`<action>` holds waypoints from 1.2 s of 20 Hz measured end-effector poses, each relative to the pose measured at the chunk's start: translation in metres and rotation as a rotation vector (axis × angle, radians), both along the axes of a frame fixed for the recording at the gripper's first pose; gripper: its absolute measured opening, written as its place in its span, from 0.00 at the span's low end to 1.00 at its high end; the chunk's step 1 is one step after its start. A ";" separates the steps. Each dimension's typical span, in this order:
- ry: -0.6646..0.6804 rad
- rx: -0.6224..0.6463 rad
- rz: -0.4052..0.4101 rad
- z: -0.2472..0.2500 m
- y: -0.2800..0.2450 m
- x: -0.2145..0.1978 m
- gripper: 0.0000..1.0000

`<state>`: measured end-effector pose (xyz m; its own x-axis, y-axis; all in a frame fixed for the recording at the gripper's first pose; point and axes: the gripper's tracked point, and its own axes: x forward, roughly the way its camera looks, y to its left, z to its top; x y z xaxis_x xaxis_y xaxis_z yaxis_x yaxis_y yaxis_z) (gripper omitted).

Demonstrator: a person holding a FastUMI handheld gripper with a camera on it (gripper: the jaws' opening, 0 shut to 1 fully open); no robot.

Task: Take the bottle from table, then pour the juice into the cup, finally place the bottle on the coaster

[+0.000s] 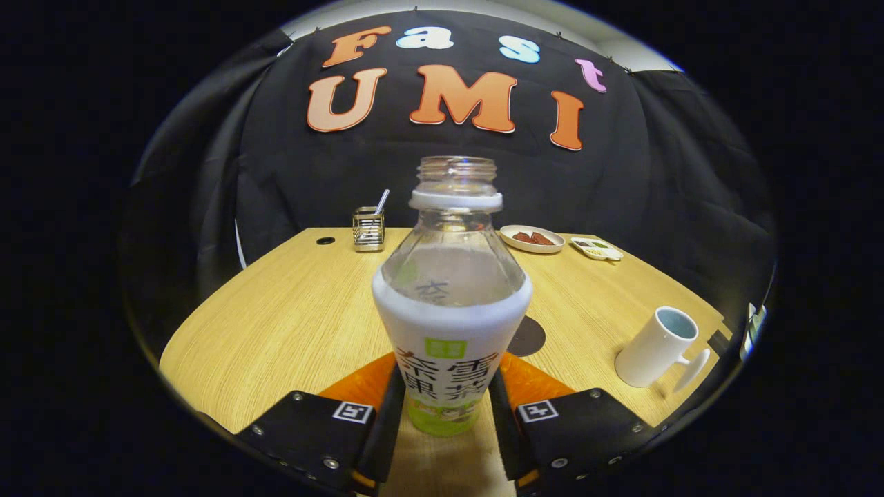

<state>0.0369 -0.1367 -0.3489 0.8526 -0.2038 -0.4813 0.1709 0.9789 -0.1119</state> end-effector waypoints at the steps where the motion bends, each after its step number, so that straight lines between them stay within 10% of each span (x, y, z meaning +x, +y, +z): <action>1: 0.001 0.001 -0.007 0.001 0.000 -0.001 0.57; 24: -0.316 0.776 -0.263 0.099 -0.034 0.008 0.46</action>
<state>0.0448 -0.1708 -0.2500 0.9408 -0.1251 -0.3149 0.3118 0.6835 0.6600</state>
